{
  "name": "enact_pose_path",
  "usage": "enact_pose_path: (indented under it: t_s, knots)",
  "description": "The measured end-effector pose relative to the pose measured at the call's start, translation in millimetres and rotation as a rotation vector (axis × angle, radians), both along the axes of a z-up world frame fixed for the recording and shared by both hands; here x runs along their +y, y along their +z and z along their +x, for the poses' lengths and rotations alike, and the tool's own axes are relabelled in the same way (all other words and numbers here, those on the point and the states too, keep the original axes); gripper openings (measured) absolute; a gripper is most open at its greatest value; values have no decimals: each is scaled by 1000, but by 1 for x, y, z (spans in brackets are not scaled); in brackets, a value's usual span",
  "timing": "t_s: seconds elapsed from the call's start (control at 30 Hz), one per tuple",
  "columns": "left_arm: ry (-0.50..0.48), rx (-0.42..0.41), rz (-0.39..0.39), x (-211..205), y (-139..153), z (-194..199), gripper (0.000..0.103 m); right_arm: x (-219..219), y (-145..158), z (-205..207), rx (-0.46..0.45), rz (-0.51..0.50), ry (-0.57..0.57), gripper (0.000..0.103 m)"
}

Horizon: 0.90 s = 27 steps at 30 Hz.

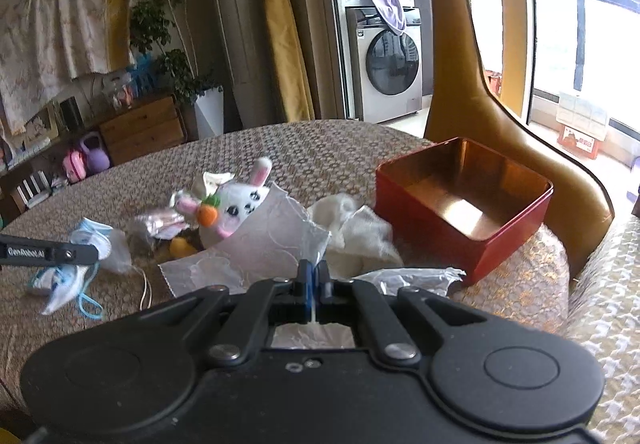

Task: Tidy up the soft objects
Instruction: 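Carry the mask with the left tool and the bag with the right tool into the red box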

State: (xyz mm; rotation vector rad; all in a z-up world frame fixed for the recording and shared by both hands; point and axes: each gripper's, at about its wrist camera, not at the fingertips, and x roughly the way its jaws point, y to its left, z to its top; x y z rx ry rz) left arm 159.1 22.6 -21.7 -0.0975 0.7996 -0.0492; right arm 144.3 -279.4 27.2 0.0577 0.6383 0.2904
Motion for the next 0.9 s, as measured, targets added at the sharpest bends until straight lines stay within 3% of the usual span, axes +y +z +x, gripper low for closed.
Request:
enact_pose_path:
  t_s: [0.43,0.9]
  knots:
    - [-139,-12,-15,-86,28,52,15,-40,34,42,-69,-3,-44,1]
    - [-248,-7,6,-172,31,130,15,-66,26,110,-41,-70,-93,1]
